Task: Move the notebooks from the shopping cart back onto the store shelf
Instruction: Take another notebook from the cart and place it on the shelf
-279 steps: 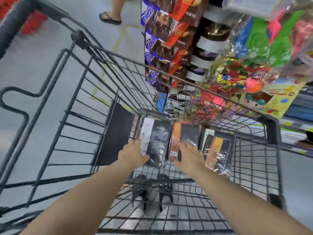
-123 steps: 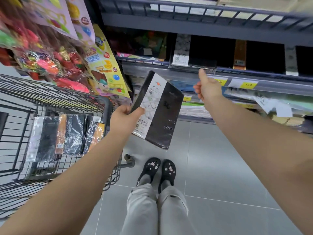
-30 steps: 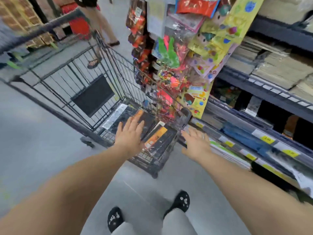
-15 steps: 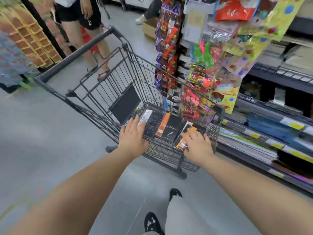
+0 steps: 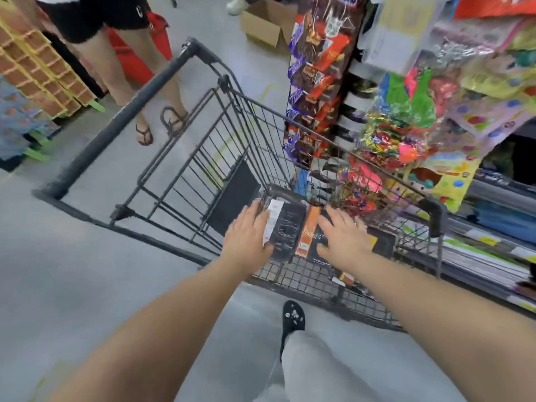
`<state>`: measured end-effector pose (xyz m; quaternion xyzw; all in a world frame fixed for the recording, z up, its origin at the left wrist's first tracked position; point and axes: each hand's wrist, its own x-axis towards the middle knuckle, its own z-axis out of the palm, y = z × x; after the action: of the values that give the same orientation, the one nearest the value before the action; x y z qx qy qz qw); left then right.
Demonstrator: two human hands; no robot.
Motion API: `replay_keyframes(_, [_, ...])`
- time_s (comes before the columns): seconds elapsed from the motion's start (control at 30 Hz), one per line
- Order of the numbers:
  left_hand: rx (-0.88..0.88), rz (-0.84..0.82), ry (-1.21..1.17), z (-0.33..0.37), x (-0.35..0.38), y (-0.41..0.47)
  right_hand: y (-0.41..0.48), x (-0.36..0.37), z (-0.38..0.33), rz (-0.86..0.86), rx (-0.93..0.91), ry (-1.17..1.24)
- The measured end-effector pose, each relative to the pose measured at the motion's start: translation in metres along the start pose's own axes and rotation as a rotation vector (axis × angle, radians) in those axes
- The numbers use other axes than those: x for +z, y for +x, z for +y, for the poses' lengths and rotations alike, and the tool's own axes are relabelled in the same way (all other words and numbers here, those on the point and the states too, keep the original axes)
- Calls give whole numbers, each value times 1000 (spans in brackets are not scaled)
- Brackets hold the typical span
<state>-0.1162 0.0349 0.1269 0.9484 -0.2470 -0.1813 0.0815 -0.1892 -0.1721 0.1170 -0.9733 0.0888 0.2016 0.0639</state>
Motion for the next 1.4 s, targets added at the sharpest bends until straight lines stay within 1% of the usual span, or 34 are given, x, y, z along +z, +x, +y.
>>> replay_keyframes(0.13, [9, -130, -38, -18, 1, 39, 42, -8, -12, -8, -6, 17])
replay_keyframes(0.27, [36, -262, -123, -27, 14, 71, 66, -3, -20, -23, 67, 82])
replay_keyframes(0.37, [98, -361, -101, -34, 30, 94, 76, 16, -23, -73, 143, 117])
replay_keyframes(0.47, [152, -444, -73, -49, 51, 118, 87, 41, -28, -132, 276, 176])
replay_keyframes(0.53, [173, -493, -79, -56, 63, 132, 96, 62, -34, -185, 396, 267])
replay_keyframes(0.7, [124, -636, -54, -73, 107, 157, 107, 111, -47, -262, 643, 577])
replay_keyframes(0.77, [60, -688, -73, -73, 127, 162, 108, 129, -47, -274, 712, 676])
replay_keyframes(0.83, [-103, -683, -161, -72, 149, 168, 109, 147, -46, -270, 775, 781])
replay_keyframes(0.97, [-468, -528, -391, -76, 185, 184, 112, 181, -40, -336, 868, 874])
replay_keyframes(1.03, [-549, -541, -438, -77, 196, 189, 113, 193, -37, -350, 897, 902])
replay_keyframes(1.1, [-579, -545, -385, -80, 203, 191, 115, 202, -35, -360, 897, 929])
replay_keyframes(1.17, [-579, -494, -355, -84, 210, 192, 115, 205, -36, -356, 906, 977])
replay_keyframes(1.3, [-564, -421, -321, -82, 196, 185, 116, 204, -38, -341, 923, 1027])
replay_keyframes(1.33, [-544, -385, -327, -80, 188, 183, 116, 204, -39, -359, 918, 1026])
replay_keyframes(1.4, [-467, -321, -416, -79, 170, 179, 117, 201, -44, -407, 910, 1027])
